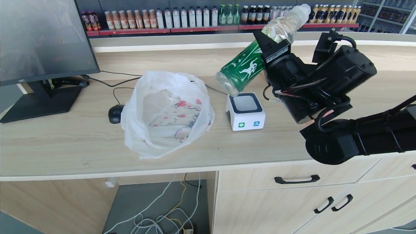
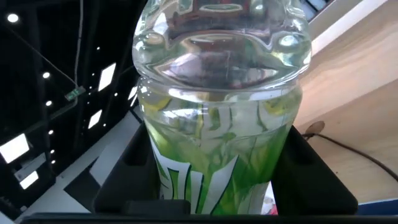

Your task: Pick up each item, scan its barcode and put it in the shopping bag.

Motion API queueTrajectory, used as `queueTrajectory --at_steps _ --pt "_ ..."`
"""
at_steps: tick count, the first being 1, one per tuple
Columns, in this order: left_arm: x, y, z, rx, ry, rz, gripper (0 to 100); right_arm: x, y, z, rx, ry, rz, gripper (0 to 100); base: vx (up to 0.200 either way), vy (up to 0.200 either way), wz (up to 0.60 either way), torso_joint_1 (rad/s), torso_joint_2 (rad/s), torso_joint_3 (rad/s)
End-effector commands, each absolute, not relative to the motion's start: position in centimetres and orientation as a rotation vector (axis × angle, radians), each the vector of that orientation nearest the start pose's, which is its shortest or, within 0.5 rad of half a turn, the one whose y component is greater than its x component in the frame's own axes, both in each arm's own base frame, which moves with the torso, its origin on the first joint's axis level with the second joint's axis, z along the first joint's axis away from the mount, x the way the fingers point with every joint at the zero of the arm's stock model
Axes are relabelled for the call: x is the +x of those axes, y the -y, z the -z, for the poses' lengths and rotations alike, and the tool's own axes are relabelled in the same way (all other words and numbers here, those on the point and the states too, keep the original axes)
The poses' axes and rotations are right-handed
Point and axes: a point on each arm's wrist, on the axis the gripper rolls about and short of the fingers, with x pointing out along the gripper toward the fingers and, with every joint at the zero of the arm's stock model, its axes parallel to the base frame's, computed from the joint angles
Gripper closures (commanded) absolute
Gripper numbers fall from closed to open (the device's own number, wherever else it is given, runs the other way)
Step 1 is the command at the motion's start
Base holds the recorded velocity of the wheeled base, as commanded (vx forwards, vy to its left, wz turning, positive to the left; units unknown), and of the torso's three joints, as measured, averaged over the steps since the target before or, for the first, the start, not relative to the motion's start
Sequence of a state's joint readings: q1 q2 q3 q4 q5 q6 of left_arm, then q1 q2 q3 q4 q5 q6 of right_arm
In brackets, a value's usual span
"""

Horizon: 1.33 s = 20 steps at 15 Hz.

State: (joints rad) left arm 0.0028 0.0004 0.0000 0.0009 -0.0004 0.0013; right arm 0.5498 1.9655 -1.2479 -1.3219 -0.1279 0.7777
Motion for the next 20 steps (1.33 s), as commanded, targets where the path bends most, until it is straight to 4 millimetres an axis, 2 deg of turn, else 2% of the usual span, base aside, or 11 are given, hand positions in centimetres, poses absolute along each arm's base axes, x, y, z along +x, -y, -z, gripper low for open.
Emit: queueTrajectory --at_steps 1,4,7,9,17,20 --pt "-2.3 0.0 -7.5 0.002 0.0 -0.003 0 33.4 -19.6 -26.9 0.957 0.37 -0.607 100 0.0 0.0 0.0 0.0 0.0 0.0" --pt "-2.3 0.0 -7.5 0.002 0.0 -0.003 0 34.5 -19.3 -26.0 0.964 0.351 -0.613 100 0.0 0.0 0.0 0.0 0.0 0.0" --pt "-2.3 0.0 -7.5 0.002 0.0 -0.003 0 36.0 -18.0 -25.8 1.027 0.358 -0.591 100 0.0 0.0 0.0 0.0 0.0 0.0" --pt "-2.3 0.0 -7.5 0.0 -0.002 -0.003 0 36.8 -17.6 -24.8 1.055 0.33 -0.575 100 0.0 0.0 0.0 0.0 0.0 0.0" --pt "-2.3 0.0 -7.5 0.002 -0.002 -0.002 0 37.4 -17.8 -23.7 1.179 0.27 -0.585 100 0.0 0.0 0.0 0.0 0.0 0.0" --pt "-2.3 0.0 -7.5 0.0 -0.002 -0.003 0 38.0 -17.5 -22.5 1.204 0.243 -0.56 100 0.0 0.0 0.0 0.0 0.0 0.0"
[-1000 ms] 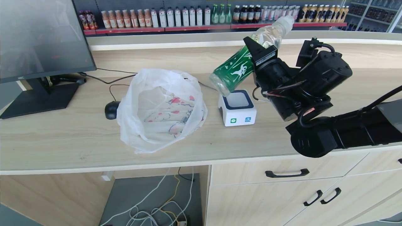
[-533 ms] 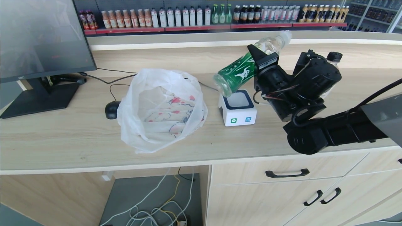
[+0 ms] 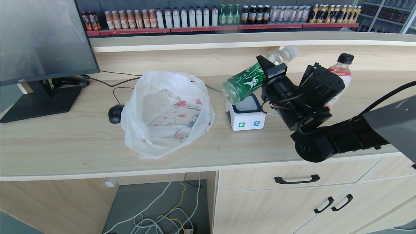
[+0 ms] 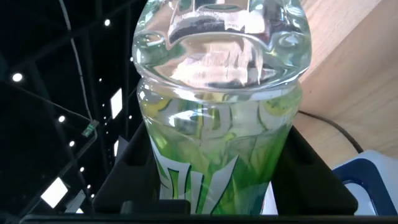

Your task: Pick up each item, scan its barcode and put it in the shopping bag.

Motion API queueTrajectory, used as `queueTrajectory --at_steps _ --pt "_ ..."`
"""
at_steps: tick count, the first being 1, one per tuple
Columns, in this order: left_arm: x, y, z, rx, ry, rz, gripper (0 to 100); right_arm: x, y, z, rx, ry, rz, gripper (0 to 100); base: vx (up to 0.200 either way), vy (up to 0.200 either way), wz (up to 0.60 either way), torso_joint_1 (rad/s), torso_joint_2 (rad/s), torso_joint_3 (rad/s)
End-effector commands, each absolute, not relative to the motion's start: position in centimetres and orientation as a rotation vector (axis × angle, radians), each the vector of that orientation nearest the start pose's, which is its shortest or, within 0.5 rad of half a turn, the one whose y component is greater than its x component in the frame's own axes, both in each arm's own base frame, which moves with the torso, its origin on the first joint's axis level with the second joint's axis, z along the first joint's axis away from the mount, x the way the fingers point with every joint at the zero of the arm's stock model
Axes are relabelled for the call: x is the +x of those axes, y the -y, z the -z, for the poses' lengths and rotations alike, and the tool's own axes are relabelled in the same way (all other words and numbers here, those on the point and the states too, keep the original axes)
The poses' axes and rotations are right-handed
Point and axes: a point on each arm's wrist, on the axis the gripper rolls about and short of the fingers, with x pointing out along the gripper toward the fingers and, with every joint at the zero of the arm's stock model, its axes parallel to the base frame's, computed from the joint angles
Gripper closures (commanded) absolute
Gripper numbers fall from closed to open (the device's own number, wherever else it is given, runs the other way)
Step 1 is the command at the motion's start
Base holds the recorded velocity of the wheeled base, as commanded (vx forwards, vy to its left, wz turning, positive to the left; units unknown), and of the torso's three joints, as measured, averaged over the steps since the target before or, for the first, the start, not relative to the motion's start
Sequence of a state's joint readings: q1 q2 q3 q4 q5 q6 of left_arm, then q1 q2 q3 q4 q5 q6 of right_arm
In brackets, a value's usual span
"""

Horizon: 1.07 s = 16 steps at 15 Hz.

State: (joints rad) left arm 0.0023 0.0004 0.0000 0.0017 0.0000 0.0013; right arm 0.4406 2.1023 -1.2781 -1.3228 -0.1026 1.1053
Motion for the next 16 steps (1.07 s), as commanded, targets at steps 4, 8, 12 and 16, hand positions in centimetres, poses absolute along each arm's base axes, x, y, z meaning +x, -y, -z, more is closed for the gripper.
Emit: queueTrajectory --at_steps 4,8,12,16 --pt "-2.3 0.0 -7.5 0.0 -0.002 -0.003 0 38.3 -17.3 -21.9 1.221 0.226 -0.544 100 0.0 0.0 0.0 0.0 0.0 0.0" --pt "-2.3 0.0 -7.5 0.002 0.0 -0.003 0 38.4 -17.4 -21.7 1.222 0.221 -0.543 100 0.0 0.0 0.0 0.0 0.0 0.0" --pt "-2.3 0.0 -7.5 0.0 -0.002 -0.003 0 38.4 -17.2 -21.7 1.236 0.22 -0.542 100 0.0 0.0 0.0 0.0 0.0 0.0" --pt "-2.3 0.0 -7.5 0.002 0.0 -0.003 0 38.9 -16.8 -21.0 1.234 0.213 -0.523 100 0.0 0.0 0.0 0.0 0.0 0.0"
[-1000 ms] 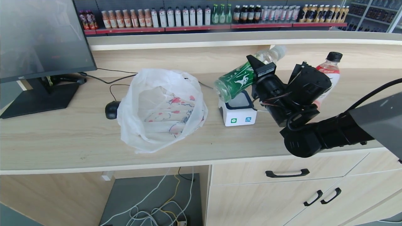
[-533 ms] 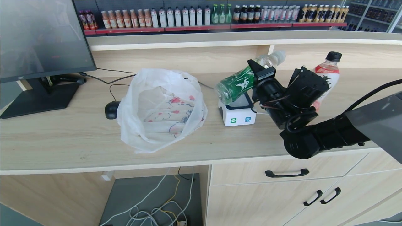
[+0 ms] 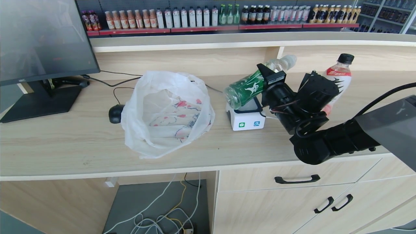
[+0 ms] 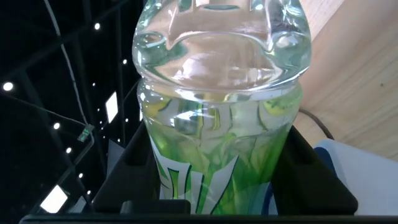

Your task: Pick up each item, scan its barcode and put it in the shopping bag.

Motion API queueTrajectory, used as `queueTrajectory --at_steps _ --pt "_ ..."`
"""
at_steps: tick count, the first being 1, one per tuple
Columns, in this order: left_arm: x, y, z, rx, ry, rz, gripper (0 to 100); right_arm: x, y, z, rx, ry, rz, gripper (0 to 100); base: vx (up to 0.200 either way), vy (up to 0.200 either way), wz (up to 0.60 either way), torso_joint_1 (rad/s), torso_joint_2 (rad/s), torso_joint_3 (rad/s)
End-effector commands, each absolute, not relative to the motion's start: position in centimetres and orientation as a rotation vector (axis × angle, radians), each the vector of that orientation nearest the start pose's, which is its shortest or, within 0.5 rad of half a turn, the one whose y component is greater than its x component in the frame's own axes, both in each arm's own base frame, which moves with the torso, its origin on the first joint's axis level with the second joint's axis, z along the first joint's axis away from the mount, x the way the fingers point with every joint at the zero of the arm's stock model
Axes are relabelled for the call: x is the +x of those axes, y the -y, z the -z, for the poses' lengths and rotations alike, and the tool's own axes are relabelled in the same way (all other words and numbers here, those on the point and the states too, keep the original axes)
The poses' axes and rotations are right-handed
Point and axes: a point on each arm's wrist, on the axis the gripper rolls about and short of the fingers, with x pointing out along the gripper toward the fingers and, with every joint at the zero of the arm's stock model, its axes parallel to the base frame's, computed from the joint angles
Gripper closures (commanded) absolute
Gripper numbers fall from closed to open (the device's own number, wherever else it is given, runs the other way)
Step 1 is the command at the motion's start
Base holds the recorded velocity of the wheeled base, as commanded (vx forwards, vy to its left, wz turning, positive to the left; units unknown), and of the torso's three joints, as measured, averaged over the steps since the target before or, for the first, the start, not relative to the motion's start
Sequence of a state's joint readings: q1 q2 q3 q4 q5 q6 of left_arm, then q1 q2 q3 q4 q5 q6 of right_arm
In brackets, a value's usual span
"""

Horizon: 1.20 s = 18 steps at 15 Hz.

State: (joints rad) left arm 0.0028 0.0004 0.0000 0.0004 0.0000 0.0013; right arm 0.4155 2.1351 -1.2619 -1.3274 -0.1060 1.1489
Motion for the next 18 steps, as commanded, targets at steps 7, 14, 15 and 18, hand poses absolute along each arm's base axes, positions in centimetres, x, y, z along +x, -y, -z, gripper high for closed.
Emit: queueTrajectory --at_steps 7,14,15,18 --pt "-2.3 0.0 -7.5 0.0 0.0 -0.003 0 38.9 -16.8 -21.0 1.235 0.213 -0.522 100 0.0 0.0 0.0 0.0 0.0 0.0" --pt "-2.3 0.0 -7.5 0.002 0.0 -0.003 0 38.0 -16.9 -22.0 1.189 0.258 -0.556 100 0.0 0.0 0.0 0.0 0.0 0.0" --pt "-2.3 0.0 -7.5 0.002 0.0 -0.003 0 37.6 -17.1 -22.4 1.172 0.267 -0.565 100 0.0 0.0 0.0 0.0 0.0 0.0" --pt "-2.3 0.0 -7.5 0.002 -0.002 -0.003 0 35.7 -18.4 -24.3 1.102 0.301 -0.626 100 0.0 0.0 0.0 0.0 0.0 0.0"
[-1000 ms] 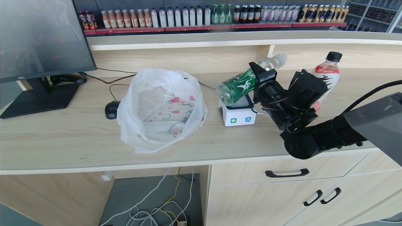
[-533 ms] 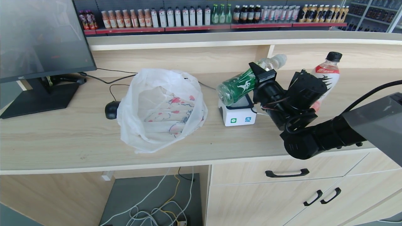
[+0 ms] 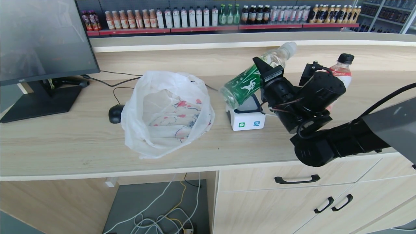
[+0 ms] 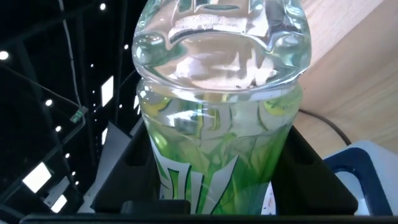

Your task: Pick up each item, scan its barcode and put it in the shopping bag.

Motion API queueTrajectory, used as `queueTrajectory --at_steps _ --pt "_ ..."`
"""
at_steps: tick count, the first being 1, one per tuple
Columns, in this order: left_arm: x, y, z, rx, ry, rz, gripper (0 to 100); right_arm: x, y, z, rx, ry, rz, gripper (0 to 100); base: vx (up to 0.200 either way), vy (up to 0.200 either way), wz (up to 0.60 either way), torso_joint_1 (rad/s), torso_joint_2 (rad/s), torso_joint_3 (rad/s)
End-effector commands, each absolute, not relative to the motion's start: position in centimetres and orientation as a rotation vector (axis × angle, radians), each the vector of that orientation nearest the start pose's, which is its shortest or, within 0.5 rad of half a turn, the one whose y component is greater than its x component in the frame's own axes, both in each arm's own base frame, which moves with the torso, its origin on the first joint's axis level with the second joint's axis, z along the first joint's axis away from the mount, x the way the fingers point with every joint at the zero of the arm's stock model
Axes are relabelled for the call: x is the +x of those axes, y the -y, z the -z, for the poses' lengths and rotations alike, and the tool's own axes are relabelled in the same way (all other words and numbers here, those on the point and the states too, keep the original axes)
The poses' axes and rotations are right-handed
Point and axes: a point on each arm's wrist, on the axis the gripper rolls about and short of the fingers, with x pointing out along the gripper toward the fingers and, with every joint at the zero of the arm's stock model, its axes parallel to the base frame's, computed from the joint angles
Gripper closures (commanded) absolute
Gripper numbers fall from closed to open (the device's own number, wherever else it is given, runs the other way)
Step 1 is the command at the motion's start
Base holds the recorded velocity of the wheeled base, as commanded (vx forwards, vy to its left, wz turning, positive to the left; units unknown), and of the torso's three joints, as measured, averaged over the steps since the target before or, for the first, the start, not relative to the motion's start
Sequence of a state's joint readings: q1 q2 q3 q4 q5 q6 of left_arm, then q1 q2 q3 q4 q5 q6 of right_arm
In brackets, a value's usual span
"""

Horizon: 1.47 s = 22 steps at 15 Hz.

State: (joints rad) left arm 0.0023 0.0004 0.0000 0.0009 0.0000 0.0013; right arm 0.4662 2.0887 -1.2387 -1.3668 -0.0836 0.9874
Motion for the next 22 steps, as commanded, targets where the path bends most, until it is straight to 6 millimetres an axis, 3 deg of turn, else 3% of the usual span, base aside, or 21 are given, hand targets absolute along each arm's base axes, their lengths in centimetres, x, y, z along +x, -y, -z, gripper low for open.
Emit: queueTrajectory --at_steps 1,4,6,13,22 --pt "-2.3 0.0 -7.5 0.002 -0.002 -0.003 0 35.3 -18.9 -24.6 1.062 0.312 -0.632 100 0.0 0.0 0.0 0.0 0.0 0.0" --pt "-2.3 0.0 -7.5 0.0 -0.002 -0.003 0 33.6 -20.4 -25.7 0.894 0.363 -0.647 100 0.0 0.0 0.0 0.0 0.0 0.0" --pt "-2.3 0.0 -7.5 0.002 0.0 -0.003 0 32.4 -21.4 -24.8 0.714 0.371 -0.626 100 0.0 0.0 0.0 0.0 0.0 0.0" --pt "-2.3 0.0 -7.5 0.0 0.0 -0.003 0 29.9 -20.4 -24.1 0.101 0.544 -0.482 100 0.0 0.0 0.0 0.0 0.0 0.0" --pt "-2.3 0.0 -7.5 0.003 -0.002 -0.003 0 30.5 -20.6 -21.6 0.021 0.561 -0.45 100 0.0 0.0 0.0 0.0 0.0 0.0"
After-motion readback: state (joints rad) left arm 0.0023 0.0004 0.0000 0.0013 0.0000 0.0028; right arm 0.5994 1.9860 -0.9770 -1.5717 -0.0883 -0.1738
